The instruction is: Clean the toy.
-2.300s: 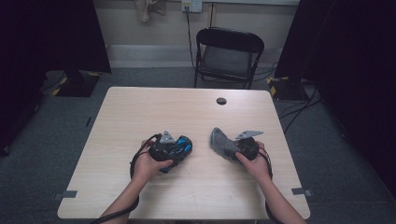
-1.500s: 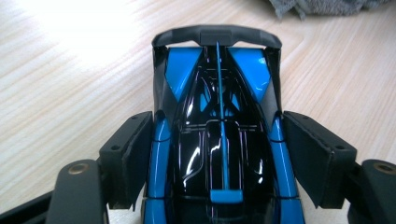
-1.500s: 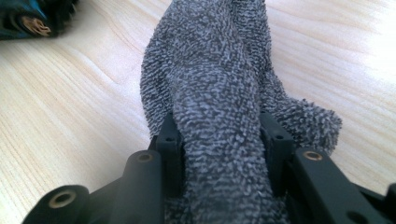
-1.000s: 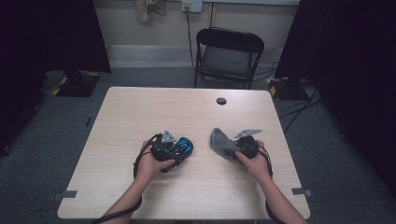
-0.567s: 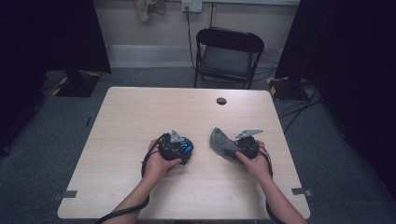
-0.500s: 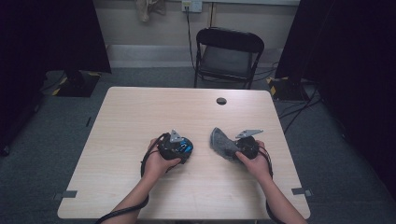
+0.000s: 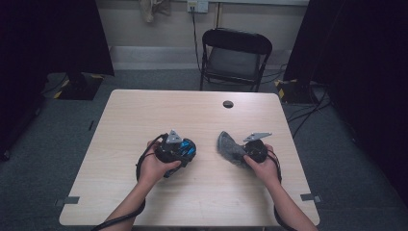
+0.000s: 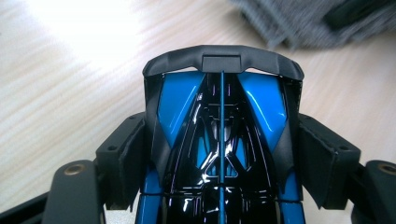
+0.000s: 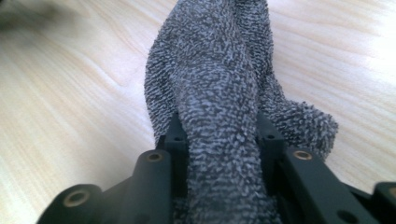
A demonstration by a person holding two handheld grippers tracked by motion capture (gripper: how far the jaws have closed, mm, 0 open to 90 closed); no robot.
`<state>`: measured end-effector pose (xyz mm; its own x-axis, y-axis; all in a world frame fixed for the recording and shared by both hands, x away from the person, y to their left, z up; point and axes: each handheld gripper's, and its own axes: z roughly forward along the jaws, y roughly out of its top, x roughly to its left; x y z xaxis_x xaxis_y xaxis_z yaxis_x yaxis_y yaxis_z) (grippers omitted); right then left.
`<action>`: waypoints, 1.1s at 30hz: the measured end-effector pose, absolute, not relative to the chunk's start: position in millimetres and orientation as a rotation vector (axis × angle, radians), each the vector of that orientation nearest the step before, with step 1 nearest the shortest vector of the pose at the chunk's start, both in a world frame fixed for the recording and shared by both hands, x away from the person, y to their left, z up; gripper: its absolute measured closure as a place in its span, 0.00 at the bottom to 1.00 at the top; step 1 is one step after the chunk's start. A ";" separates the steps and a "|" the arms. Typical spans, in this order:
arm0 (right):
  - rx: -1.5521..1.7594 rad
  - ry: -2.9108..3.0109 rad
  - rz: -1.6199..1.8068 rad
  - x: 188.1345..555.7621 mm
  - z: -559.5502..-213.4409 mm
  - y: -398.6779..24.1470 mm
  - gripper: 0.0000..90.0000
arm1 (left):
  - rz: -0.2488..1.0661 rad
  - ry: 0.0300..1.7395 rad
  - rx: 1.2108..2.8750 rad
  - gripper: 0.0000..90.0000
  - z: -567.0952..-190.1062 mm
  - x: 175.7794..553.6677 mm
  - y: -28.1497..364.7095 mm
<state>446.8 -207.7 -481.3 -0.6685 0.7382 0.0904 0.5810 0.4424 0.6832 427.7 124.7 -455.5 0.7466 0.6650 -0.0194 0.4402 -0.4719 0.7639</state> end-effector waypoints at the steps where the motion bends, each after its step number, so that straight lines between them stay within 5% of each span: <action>1: 1.152 2.472 1.040 446.5 -480.1 -207.8 0.77 | 0.354 0.826 2.140 0.29 -452.1 427.1 125.8; 14: 1.113 2.472 1.147 449.8 -441.9 -207.1 0.81 | 0.308 0.757 2.069 0.28 -422.2 426.1 121.9; 33: 0.944 2.555 1.322 453.1 -413.0 -151.0 0.81 | 0.221 0.699 2.083 0.28 -431.2 426.7 90.7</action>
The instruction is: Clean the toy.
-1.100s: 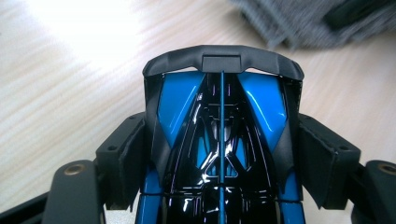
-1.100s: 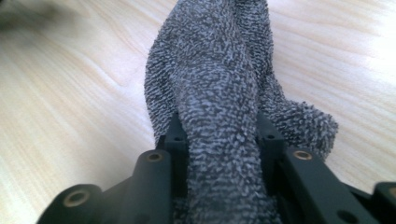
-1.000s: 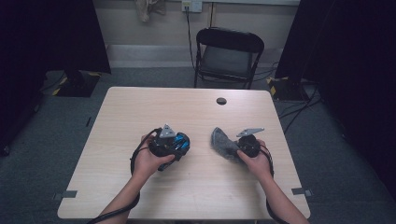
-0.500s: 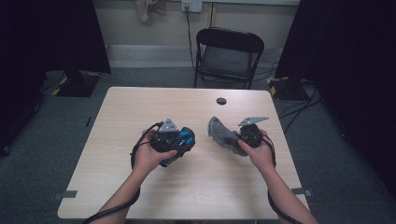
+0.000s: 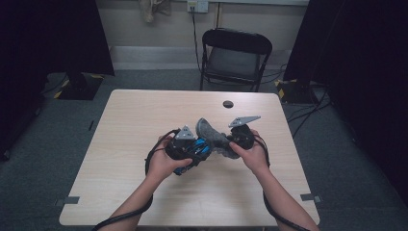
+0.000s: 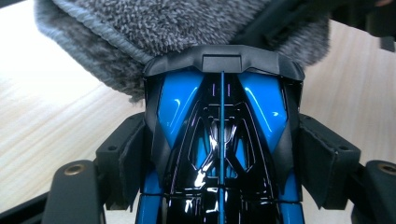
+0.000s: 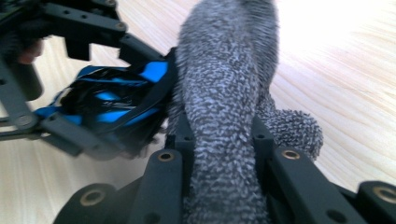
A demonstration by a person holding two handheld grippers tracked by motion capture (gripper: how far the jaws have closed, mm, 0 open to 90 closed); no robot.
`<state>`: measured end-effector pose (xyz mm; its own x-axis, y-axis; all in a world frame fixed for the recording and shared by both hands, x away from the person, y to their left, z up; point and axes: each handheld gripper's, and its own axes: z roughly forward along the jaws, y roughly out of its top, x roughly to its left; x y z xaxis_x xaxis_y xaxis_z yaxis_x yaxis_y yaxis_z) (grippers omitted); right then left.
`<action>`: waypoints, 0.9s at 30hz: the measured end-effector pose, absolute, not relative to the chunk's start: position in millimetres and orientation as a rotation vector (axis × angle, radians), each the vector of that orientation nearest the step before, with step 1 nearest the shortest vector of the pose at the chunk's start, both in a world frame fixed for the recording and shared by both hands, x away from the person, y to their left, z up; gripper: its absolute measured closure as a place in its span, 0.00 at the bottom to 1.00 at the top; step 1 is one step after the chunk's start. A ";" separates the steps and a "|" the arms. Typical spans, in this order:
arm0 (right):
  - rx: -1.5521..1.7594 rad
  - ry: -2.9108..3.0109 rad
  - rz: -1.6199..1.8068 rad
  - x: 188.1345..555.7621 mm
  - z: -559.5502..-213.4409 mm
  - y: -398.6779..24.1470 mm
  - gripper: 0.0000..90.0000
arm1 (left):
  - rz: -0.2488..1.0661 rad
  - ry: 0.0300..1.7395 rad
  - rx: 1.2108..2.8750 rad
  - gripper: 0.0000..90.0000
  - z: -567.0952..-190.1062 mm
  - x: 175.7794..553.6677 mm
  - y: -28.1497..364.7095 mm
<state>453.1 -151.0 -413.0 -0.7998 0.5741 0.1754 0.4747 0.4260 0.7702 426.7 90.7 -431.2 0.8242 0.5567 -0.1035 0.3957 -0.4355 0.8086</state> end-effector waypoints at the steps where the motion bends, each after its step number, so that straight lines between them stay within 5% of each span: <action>1: 0.943 2.563 1.328 453.1 -413.5 -151.0 0.81 | 0.226 0.698 2.078 0.29 -431.5 427.2 91.8; 27: 1.000 2.541 1.270 448.6 -422.7 -170.2 0.81 | 0.281 0.706 2.085 0.28 -426.2 426.7 108.3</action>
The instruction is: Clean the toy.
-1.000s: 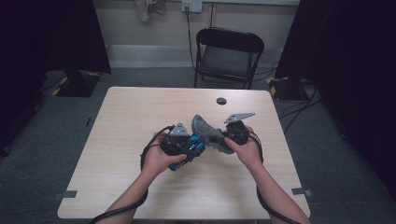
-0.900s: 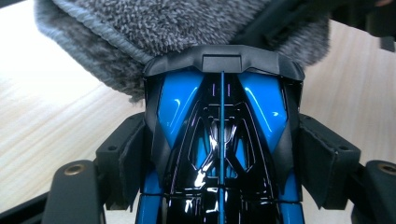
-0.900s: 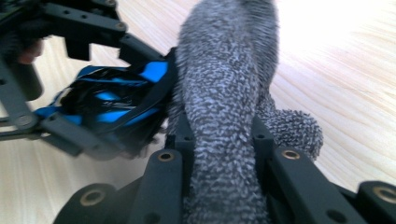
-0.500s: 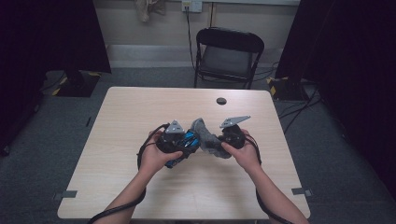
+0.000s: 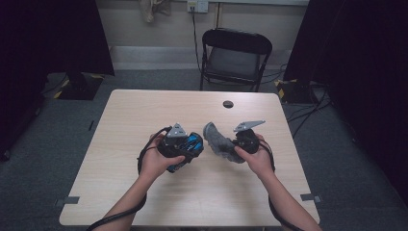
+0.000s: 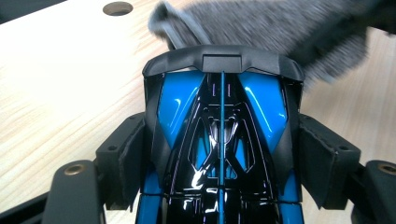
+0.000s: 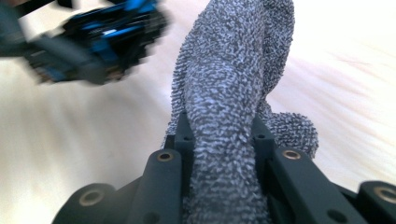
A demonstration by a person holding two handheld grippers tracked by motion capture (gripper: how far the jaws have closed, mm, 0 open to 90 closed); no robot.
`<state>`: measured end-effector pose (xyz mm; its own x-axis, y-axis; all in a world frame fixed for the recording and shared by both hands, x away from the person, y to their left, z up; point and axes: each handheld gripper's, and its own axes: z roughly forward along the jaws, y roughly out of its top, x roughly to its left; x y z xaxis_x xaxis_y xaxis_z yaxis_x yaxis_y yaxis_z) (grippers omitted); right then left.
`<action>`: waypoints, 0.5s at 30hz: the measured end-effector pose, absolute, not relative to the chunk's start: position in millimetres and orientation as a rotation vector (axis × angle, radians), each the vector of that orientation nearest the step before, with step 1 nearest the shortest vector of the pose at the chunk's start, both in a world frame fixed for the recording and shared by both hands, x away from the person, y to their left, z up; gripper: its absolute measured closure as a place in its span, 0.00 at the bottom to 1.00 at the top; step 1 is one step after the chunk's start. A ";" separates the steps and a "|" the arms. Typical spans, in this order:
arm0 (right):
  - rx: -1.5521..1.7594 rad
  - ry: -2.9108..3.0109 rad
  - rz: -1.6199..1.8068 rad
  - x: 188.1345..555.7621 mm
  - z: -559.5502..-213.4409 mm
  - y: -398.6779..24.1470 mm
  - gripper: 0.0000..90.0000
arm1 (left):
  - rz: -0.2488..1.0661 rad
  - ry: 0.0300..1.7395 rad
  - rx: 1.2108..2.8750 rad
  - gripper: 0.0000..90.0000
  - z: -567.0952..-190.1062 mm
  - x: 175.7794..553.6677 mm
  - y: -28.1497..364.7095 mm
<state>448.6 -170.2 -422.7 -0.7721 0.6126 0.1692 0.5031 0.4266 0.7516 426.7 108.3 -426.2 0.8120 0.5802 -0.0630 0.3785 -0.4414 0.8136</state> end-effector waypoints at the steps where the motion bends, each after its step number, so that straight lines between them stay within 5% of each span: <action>1: 1.010 2.525 1.269 451.2 -421.3 -172.3 0.81 | 0.273 0.705 2.087 0.28 -425.6 425.7 107.1; 15: 0.965 2.546 1.292 460.0 -410.4 -142.9 0.80 | 0.242 0.680 2.091 0.28 -427.0 424.0 90.7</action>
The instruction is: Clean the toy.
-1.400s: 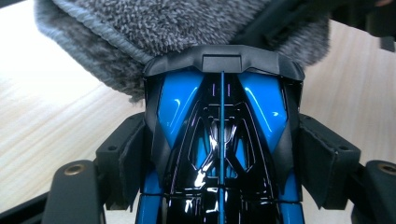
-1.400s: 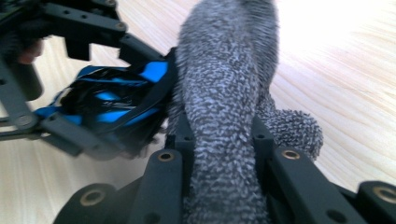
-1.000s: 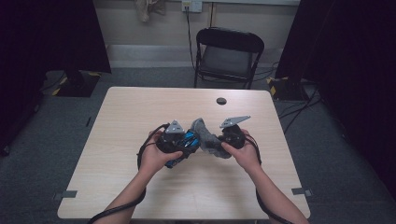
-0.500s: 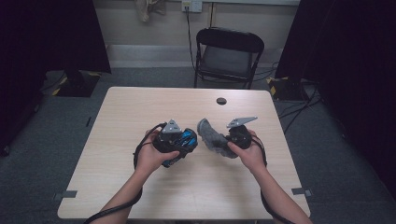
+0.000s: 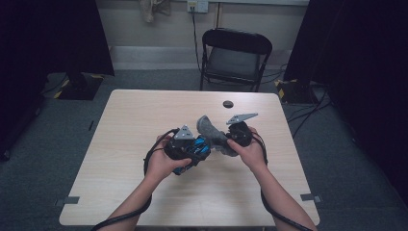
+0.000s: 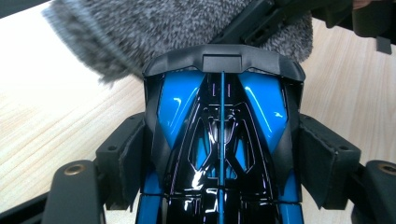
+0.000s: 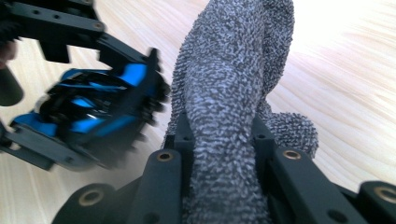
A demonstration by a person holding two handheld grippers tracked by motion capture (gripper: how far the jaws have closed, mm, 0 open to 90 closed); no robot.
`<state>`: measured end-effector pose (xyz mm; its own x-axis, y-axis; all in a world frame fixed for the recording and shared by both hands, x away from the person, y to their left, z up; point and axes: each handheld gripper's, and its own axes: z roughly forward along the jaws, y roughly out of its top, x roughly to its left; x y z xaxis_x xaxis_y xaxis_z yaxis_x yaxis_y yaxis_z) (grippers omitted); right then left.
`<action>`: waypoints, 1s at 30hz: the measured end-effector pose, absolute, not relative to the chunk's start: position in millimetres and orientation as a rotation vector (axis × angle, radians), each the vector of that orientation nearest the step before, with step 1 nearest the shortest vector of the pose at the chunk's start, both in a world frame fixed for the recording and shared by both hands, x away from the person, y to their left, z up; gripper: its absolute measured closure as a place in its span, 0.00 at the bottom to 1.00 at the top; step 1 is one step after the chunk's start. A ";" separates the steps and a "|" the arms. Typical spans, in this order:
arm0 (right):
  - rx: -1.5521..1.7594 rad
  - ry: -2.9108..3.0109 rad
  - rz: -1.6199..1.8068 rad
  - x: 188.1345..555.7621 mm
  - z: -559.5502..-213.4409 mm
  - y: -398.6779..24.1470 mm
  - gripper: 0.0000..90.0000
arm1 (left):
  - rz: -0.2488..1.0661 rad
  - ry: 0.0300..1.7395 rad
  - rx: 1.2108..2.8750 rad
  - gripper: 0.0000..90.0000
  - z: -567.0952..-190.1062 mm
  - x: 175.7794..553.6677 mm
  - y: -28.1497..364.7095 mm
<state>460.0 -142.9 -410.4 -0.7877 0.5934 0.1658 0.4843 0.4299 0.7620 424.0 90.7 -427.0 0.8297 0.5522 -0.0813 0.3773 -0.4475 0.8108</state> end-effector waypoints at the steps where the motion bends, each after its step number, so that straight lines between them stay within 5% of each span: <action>1: 0.956 2.553 1.297 459.4 -410.6 -140.8 0.80 | 0.243 0.684 2.093 0.28 -427.5 425.0 91.7; 30: 0.863 2.614 1.365 445.9 -410.7 -138.7 0.80 | 0.278 0.763 2.102 0.28 -432.6 436.3 110.6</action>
